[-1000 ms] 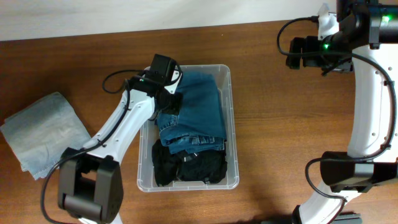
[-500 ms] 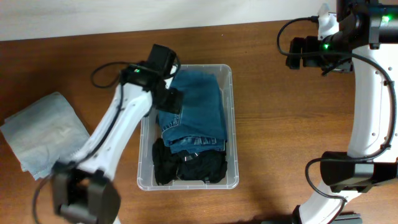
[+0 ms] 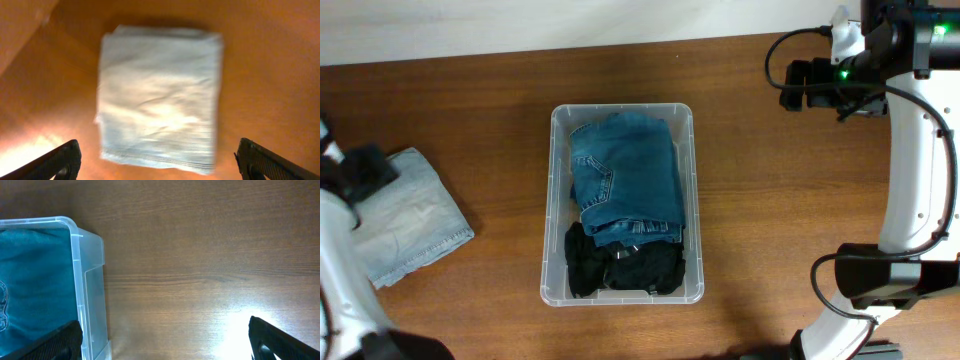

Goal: Pack container
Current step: 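Grasp the light-blue jeans with the left gripper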

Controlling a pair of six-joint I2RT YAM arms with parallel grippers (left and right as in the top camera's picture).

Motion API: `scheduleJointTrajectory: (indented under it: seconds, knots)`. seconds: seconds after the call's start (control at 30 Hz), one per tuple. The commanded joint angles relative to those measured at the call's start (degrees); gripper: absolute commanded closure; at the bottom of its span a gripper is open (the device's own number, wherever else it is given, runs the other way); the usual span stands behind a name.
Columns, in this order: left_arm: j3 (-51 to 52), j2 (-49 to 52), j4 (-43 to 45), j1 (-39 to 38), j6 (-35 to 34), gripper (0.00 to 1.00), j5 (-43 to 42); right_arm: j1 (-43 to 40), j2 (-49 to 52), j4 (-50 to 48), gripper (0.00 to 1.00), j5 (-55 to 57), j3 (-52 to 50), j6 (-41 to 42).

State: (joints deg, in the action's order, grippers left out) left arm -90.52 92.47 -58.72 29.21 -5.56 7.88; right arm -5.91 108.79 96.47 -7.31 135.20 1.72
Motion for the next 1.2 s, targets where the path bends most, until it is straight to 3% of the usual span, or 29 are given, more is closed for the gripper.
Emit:
scheduleJointTrajectory:
  seconds: [0.0,0.13,0.23,0.3,0.57,0.87,0.9,1.03,1.13,1.17]
  knots:
    - [1.5,5.5,1.7,9.1,5.9,0.01,-5.6,-0.1,-0.4,0.0,0.01,0.3,0.7,0.2]
    - [1.5,11.3,6.1,17.5,10.5,0.01,-12.7,-0.1,-0.4,0.0,0.02,0.3,0.7,0.2]
    - [1.5,15.1,8.1,20.9,11.8,0.01,-13.3,-0.1,-0.4,0.1,0.01,0.3,0.7,0.2]
    - [1.5,18.0,9.2,22.4,16.5,0.01,-17.8,-0.1,-0.4,0.2,0.01,0.3,0.7,0.2]
    - [1.5,28.8,10.5,23.1,23.1,0.01,-30.3,-0.1,-0.4,0.5,0.01,0.3,0.7,0.2]
    - [1.6,38.7,9.6,22.0,23.2,0.03,-42.2,-0.1,-0.4,0.7,0.01,0.3,0.7,0.3]
    - [1.6,38.7,9.6,21.6,23.3,0.08,-43.0,-0.1,-0.4,0.7,0.01,0.3,0.7,0.3]
    - [1.6,38.7,9.6,19.8,23.3,0.5,-46.8,-0.1,-0.4,0.7,0.01,0.3,0.7,0.3]
    - [1.6,38.7,9.1,18.5,23.3,0.9,-47.6,-0.1,-0.4,0.7,0.01,0.3,0.7,0.3]
    - [1.6,38.7,8.9,18.1,23.3,0.95,-47.6,-0.1,-0.4,0.8,0.01,0.3,0.7,0.3]
